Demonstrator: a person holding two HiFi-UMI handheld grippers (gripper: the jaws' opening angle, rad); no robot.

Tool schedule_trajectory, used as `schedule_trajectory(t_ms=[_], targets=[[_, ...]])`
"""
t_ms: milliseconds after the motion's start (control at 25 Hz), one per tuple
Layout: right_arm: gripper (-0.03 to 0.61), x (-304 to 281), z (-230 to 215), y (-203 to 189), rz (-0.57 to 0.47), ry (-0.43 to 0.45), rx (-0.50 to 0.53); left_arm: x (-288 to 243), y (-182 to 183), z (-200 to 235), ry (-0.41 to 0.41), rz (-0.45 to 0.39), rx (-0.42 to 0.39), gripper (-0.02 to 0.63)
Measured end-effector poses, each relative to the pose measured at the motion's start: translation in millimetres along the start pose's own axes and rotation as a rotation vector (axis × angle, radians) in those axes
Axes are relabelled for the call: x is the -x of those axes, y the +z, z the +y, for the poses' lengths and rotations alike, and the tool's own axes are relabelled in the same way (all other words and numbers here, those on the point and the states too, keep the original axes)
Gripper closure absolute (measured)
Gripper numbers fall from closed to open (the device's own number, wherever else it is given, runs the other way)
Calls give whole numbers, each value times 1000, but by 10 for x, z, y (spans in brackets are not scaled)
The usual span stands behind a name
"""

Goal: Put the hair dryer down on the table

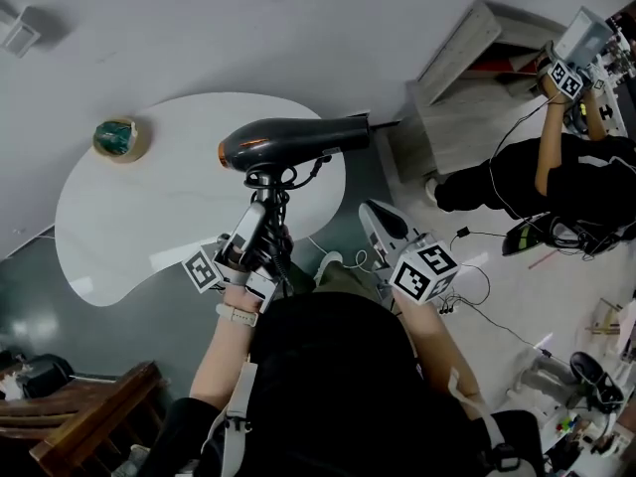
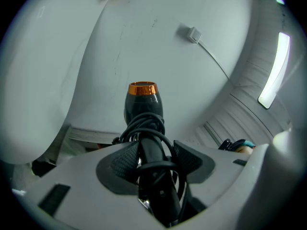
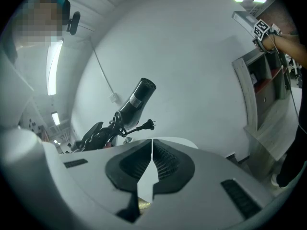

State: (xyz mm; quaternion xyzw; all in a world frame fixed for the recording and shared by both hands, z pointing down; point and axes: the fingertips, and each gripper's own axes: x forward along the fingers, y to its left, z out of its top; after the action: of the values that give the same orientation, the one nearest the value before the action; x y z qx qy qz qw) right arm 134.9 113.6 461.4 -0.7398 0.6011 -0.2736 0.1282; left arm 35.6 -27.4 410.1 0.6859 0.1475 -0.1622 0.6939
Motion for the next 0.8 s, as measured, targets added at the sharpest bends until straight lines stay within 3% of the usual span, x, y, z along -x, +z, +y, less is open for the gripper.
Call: schedule_trajectory(t_ms=[440, 800], targets=[[560, -347, 24, -1, 10, -57, -57, 195, 309, 230, 74, 17, 36, 383], [558, -733, -7, 21, 56, -146, 69, 502, 712, 491, 141, 58, 68, 383]])
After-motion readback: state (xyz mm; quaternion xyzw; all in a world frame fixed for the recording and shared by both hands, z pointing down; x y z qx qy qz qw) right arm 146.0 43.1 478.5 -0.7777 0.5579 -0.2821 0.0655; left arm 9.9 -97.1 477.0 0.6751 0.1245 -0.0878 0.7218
